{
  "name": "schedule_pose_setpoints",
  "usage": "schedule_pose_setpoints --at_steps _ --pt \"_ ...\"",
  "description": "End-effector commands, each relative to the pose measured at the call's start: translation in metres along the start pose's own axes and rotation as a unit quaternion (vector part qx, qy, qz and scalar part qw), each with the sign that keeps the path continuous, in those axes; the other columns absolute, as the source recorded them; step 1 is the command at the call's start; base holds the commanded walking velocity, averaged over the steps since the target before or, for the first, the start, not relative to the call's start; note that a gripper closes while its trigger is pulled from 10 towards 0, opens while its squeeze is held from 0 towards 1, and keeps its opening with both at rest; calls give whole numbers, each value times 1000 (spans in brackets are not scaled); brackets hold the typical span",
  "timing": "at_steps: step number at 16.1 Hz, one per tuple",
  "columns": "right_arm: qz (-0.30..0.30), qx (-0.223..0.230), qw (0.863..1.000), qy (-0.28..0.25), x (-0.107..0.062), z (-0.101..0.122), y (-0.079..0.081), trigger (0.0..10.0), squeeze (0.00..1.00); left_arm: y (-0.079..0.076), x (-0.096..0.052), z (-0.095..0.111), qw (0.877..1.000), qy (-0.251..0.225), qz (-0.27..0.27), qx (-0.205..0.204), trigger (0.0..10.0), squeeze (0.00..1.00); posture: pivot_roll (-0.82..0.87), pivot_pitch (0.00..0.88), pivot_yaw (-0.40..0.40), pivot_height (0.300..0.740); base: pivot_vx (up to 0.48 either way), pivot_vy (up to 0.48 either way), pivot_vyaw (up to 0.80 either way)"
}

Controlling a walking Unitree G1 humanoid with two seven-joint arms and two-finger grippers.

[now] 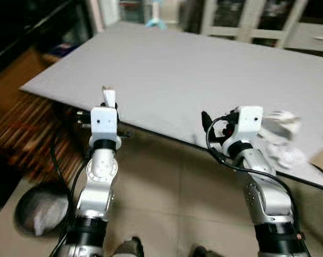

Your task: Picking trash to rubbish bin

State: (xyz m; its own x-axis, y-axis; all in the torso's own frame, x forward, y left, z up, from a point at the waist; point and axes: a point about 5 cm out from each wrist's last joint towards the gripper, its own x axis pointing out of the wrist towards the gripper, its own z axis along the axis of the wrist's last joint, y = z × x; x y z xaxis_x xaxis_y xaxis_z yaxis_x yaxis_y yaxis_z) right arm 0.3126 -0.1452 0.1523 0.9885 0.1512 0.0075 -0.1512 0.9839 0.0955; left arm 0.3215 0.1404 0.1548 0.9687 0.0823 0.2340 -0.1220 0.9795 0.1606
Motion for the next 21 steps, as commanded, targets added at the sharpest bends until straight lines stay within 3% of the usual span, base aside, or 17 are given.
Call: schedule_pose_setpoints --at_steps 1,21 --pt "8 -4 1000 -6 3 4 4 10000 0 4 -3 -5 1000 13 11 5 10000 0 -42 133 23 740 0 0 800" --pt "21 -4 1000 6 -1 -1 6 10000 0 -4 -6 -8 1000 31 2 1 10000 0 -50 130 17 740 0 0 800"
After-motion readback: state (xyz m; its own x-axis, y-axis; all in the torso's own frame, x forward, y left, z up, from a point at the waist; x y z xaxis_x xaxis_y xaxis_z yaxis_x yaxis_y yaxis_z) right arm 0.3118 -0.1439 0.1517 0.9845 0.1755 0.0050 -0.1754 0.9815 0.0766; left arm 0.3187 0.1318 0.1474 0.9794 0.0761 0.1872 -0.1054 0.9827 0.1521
